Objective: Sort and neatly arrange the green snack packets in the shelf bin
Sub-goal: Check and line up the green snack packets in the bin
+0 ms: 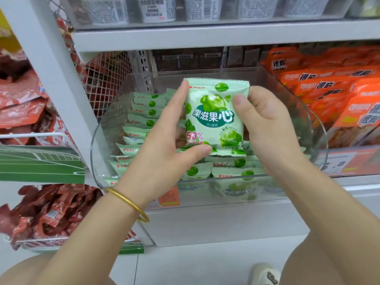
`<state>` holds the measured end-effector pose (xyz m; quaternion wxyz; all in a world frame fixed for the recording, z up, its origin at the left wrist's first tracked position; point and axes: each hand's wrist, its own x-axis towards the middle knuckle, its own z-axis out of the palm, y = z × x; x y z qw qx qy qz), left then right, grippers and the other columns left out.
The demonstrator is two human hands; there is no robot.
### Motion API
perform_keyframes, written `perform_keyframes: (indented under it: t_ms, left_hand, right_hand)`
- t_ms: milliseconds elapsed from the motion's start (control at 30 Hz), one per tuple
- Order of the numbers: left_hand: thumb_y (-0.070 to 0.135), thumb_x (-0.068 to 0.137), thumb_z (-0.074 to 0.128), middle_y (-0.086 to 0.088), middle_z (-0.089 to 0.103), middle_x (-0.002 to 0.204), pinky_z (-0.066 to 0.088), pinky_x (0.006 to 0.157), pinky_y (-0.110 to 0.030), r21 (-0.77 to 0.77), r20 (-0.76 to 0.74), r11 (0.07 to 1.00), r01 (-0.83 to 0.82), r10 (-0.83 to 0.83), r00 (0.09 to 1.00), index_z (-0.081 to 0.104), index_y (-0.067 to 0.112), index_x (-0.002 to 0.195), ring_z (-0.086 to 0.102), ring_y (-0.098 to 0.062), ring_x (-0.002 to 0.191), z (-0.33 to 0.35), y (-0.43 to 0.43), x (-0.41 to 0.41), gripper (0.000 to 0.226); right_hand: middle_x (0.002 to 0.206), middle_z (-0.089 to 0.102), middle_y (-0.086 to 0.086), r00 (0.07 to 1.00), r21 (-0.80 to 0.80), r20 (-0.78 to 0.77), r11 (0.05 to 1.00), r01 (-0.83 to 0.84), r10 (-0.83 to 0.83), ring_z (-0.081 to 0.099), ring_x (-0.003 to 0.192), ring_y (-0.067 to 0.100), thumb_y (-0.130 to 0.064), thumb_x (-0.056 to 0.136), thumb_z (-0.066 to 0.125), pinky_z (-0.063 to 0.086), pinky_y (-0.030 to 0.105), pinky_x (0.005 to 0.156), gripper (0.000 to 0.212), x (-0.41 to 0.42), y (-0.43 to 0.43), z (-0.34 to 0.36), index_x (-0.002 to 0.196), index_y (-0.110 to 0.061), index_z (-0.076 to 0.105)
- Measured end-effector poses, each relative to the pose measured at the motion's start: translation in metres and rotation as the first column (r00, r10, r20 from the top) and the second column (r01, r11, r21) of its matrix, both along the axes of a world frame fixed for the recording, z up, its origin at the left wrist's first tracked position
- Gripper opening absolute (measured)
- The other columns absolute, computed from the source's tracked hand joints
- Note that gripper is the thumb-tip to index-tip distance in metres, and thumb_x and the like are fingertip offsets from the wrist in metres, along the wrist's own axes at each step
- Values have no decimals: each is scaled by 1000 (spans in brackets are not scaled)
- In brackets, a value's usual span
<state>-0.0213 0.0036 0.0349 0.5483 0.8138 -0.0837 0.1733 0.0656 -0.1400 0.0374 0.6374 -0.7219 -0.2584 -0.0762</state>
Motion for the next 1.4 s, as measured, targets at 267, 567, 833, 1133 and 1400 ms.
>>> perform_keyframes:
  t_ms: [267,567,833,1133,1400]
  left_hand:
    - [28,83,56,7,41,113,38,91,-10,221,143,958,-180,150,978,41,24,138,46,4,100,5,-3,-2,57]
    - [-6,92,48,-5,66,117,52,91,-31,-269,85,963,-1,24,996,23,21,144,64,-13,105,9,0,-1,64]
    - [-8,85,57,18,43,138,52,83,-17,-249,47,958,144,-137,990,36,29,134,60,4,104,11,-3,-6,65]
    - [-9,73,61,15,33,147,54,86,-29,-273,-6,933,235,-246,969,27,30,141,63,-13,107,14,-4,-8,85]
    - [-9,73,60,16,35,145,54,86,-29,-259,-1,935,243,-252,968,28,31,138,64,-13,107,14,-6,-7,83]
  right_hand:
    - [91,66,4,973,141,-57,967,-212,222,66,76,16,-34,97,42,56,37,54,20,-17,-1,9,101,-24,59]
    - [99,47,-3,987,-39,163,999,11,-4,50,78,-2,-25,93,52,41,8,77,27,-15,-3,8,115,-40,57]
    - [122,61,-16,989,94,56,986,-140,135,52,119,0,-13,93,53,40,27,105,30,-10,-3,6,115,-33,59]
    - [123,63,1,977,240,-78,955,-176,200,58,116,15,-14,91,51,44,42,103,26,-4,-6,2,114,-23,61]
    - [120,64,3,972,257,-88,948,-188,217,60,112,15,-10,93,50,47,36,98,25,-4,-7,2,114,-19,61]
